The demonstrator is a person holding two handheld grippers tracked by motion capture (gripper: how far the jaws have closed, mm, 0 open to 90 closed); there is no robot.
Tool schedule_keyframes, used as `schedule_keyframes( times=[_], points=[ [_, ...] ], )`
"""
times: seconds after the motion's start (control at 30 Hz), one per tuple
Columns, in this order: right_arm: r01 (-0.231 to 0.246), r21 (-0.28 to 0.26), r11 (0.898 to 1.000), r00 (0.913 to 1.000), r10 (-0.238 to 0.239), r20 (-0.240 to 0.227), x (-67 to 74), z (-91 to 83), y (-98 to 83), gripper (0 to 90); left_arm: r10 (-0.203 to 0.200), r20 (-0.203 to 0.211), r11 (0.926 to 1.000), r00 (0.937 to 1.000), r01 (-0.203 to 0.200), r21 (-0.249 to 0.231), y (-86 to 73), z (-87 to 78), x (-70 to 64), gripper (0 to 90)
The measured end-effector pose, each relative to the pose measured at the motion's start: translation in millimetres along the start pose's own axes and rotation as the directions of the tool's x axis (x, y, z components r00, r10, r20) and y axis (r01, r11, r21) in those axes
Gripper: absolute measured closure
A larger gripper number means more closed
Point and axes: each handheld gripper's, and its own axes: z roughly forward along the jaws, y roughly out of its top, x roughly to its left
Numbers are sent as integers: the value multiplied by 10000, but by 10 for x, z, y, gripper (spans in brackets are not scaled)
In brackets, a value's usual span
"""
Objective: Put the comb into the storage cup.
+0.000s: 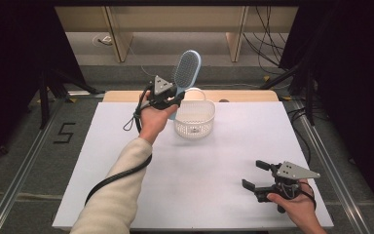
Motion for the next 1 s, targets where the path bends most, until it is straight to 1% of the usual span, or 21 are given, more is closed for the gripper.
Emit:
schedule_keyframes(
  times=[0.3, 0.83, 1.0],
  points=[
    [-78, -7, 10000, 10000, 78, 2, 1, -2, -3, 107, 46, -2, 10000, 10000, -46, 28, 9, 25, -7, 697],
    [-84, -16, 10000, 10000, 84, 2, -5, -11, -6, 107, 138, 96, 9999, 9999, -139, 68, 37, 91, -32, 697],
    [-131, -32, 9999, 9999, 131, -5, -3, -12, -6, 107, 81, 100, 10000, 9999, -81, 27, 44, 114, -43, 697]
  ],
)
